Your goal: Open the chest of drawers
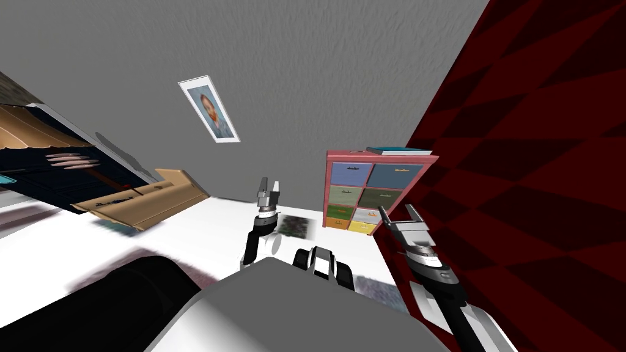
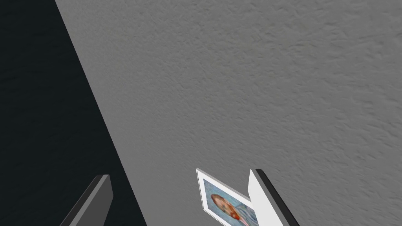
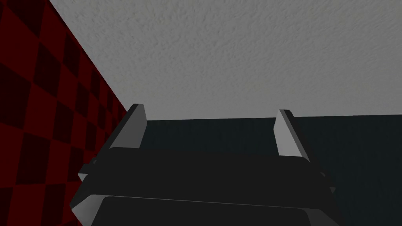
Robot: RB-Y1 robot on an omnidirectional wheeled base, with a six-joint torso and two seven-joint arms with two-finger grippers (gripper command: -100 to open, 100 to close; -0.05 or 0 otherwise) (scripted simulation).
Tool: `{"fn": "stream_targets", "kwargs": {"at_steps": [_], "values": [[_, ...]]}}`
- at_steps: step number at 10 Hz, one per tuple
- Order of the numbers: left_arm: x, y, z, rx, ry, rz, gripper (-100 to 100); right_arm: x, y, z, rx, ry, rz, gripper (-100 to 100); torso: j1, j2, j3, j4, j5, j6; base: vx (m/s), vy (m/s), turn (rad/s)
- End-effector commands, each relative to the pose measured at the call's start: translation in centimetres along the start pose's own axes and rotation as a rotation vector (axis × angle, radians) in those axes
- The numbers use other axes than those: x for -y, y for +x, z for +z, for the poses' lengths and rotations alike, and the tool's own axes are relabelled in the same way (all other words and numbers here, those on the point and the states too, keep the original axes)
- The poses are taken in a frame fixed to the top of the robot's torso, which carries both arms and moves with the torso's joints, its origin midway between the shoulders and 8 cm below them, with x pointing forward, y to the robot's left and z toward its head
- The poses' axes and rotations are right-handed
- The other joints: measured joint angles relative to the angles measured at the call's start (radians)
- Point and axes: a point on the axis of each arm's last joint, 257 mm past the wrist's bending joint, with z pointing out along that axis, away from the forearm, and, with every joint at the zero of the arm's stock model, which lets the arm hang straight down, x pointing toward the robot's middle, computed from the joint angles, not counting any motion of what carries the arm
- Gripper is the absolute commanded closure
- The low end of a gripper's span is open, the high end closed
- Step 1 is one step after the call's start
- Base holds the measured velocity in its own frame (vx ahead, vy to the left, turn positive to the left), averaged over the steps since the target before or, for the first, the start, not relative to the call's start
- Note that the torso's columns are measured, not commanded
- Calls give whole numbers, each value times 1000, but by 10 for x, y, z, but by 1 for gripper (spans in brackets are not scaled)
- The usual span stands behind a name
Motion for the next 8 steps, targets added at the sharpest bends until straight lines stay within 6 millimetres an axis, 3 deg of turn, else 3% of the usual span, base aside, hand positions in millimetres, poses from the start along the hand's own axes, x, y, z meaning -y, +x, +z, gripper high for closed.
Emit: {"fn": "stream_targets", "kwargs": {"at_steps": [1, 8], "values": [[0, 0, 0, 0, 0, 0, 0, 1, 4, -2, -7, -6, -70, -100, 0, 0, 0, 0, 0, 0, 32, 15, 1], [0, 0, 0, 0, 0, 0, 0, 15, 32, -21, -65, -40, -350, -100, 0, 0, 0, 0, 0, 0, 70, 27, 5]]}}
